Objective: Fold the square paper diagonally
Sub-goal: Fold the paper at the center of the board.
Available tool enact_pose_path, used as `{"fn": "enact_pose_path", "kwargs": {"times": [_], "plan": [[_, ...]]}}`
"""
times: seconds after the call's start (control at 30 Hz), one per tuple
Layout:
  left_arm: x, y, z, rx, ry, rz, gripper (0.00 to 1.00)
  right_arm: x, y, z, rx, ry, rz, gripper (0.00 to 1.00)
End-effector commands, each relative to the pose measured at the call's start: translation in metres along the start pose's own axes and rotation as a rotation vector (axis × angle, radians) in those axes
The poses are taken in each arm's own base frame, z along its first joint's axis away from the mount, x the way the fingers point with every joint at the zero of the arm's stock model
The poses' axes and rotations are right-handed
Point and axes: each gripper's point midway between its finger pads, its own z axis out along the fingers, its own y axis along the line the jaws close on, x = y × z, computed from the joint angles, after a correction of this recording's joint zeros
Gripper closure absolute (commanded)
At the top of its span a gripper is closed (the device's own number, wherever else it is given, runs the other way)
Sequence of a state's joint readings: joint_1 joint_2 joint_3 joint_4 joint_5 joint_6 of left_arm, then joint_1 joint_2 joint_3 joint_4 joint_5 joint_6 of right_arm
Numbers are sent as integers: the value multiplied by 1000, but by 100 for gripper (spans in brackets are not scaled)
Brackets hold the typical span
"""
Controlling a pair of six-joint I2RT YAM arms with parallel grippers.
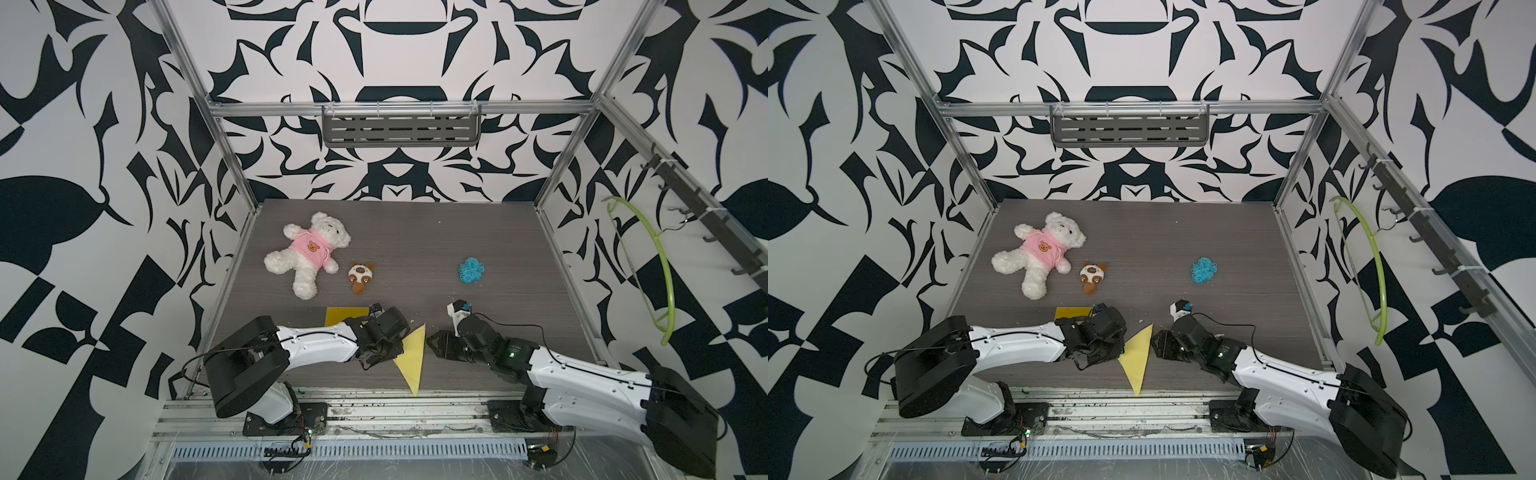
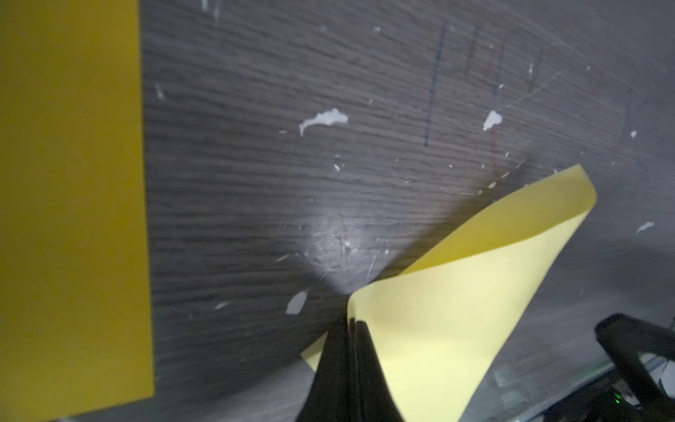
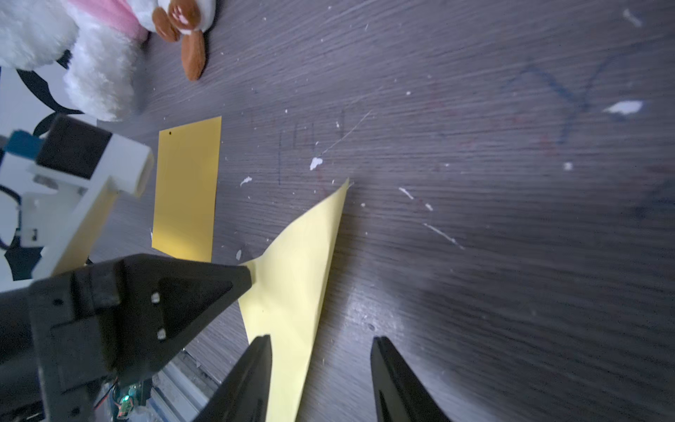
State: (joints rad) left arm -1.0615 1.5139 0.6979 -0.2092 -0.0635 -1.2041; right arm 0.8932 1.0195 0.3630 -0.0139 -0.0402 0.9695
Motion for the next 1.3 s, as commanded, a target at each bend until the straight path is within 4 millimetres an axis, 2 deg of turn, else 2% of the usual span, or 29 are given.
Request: {"fn": "enact_pose_path", "kwargs": {"times": [0.0, 0.37, 0.57, 0.8, 1.07, 1.17, 1.23, 1.27], "plan": [[8, 8, 3, -40, 21, 14, 100, -24, 29, -1, -79, -54, -16, 50], [13, 13, 6, -69, 30, 21, 100, -15, 19, 31, -46, 14, 18, 49], [14, 13, 7, -72, 32, 22, 100, -13, 19, 36, -69, 13, 47, 52], [15, 14, 8, -74, 36, 24, 100, -8, 3, 46, -43, 15, 102, 65], [14, 9, 5, -58, 33, 35, 99, -12, -8, 49, 4, -9, 87, 90], [7, 6, -6, -69, 4, 57, 90, -15, -10, 49, 23, -23, 66, 99], [-2, 0, -18, -57, -32, 78, 83, -18, -13, 49, 31, -50, 56, 100], [-7, -5, -26, -43, -53, 83, 75, -21, -12, 48, 25, -64, 52, 100]]}}
